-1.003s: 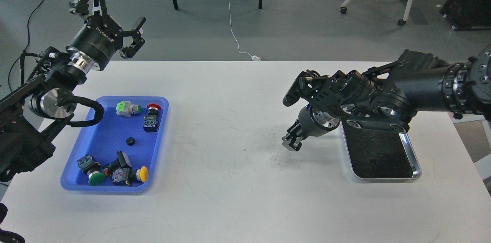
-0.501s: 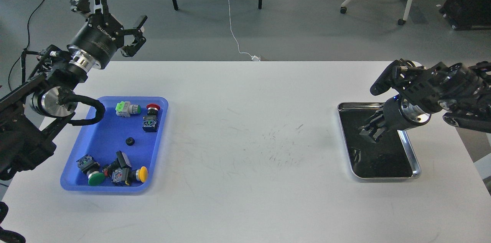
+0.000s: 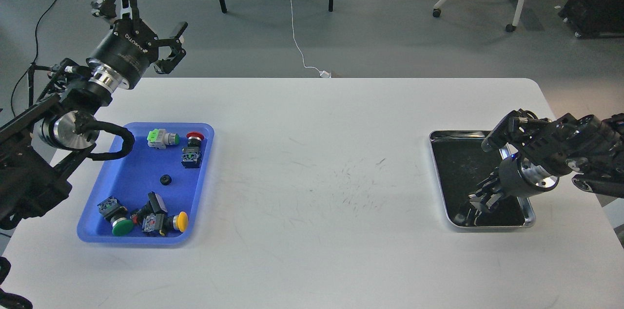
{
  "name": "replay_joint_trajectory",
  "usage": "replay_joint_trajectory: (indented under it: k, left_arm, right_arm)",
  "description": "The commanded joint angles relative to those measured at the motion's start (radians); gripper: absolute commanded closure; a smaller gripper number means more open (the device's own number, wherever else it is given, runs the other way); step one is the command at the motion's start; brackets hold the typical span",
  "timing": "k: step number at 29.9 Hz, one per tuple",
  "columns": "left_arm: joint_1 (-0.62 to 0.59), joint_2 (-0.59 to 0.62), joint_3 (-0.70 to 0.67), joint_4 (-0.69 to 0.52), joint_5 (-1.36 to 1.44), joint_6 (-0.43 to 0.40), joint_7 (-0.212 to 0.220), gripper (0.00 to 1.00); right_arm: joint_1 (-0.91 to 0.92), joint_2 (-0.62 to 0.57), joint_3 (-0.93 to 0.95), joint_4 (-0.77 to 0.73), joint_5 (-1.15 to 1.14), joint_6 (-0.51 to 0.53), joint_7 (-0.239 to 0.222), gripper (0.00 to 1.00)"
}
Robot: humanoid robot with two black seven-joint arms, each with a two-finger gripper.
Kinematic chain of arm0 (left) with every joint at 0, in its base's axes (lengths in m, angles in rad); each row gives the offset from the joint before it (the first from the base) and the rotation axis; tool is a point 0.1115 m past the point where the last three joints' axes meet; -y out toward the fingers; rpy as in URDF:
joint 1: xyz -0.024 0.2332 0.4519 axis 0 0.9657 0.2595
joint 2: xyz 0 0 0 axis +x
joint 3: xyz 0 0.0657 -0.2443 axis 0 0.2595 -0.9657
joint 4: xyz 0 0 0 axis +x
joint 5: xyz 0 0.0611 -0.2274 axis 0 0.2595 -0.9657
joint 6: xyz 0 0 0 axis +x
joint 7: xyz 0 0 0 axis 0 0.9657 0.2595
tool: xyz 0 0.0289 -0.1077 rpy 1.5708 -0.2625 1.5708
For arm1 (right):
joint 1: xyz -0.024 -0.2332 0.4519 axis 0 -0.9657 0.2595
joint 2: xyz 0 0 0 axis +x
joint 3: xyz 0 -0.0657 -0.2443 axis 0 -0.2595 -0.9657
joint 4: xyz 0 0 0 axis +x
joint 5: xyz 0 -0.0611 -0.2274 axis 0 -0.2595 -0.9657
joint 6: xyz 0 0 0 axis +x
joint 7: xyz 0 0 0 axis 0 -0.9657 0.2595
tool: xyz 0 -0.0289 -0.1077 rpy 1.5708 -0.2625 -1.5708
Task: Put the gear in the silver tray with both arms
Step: 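Release the gear into the silver tray and raise the right gripper, then move the left gripper back over the blue tray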
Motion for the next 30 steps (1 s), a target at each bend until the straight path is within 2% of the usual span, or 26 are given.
replay_joint_trajectory:
  k: [1, 8, 11, 15, 16, 18, 20, 23, 25, 30]
  left_arm:
    - [-0.012, 0.000, 0.006, 0.002, 0.000, 0.001, 0.003, 0.02]
    - [-0.012, 0.003, 0.012, 0.000, 0.000, 0.011, -0.008, 0.02]
    - [-0.014, 0.009, 0.010, 0.000, 0.002, 0.030, -0.003, 0.02]
    - [-0.012, 0.050, 0.015, -0.014, 0.008, 0.012, 0.007, 0.02]
    - [-0.012, 0.057, 0.015, -0.017, 0.017, 0.002, 0.024, 0.02]
    - [-0.015, 0.075, 0.015, -0.021, 0.061, -0.011, 0.072, 0.02]
    - [-0.015, 0.098, 0.013, -0.026, 0.122, -0.024, 0.087, 0.03]
    - [-0.014, 0.127, 0.013, -0.063, 0.201, -0.025, 0.087, 0.03]
    - [-0.007, 0.179, 0.013, -0.145, 0.323, -0.025, 0.084, 0.03]
    - [0.000, 0.232, 0.015, -0.233, 0.579, -0.025, 0.078, 0.03]
  right_arm:
    - [-0.008, -0.003, 0.003, 0.002, 0.005, -0.034, -0.011, 0.51]
    - [0.008, -0.072, 0.061, 0.026, 0.021, -0.043, -0.017, 0.36]
    - [0.006, -0.106, 0.193, 0.023, 0.061, -0.041, -0.011, 0.27]
    - [-0.014, -0.147, 0.350, 0.009, 0.167, -0.038, -0.009, 0.10]
    - [-0.025, -0.156, 0.392, 0.002, 0.196, -0.038, -0.008, 0.08]
    - [-0.046, -0.152, 0.484, -0.036, 0.260, -0.037, -0.008, 0.06]
    - [-0.072, -0.146, 0.567, -0.081, 0.334, -0.037, -0.008, 0.06]
    - [-0.111, -0.129, 0.658, -0.124, 0.439, -0.037, -0.009, 0.05]
    - [-0.146, -0.089, 0.765, -0.179, 0.572, -0.037, -0.009, 0.04]
    - [-0.195, -0.046, 0.928, -0.231, 0.753, -0.043, -0.009, 0.04]
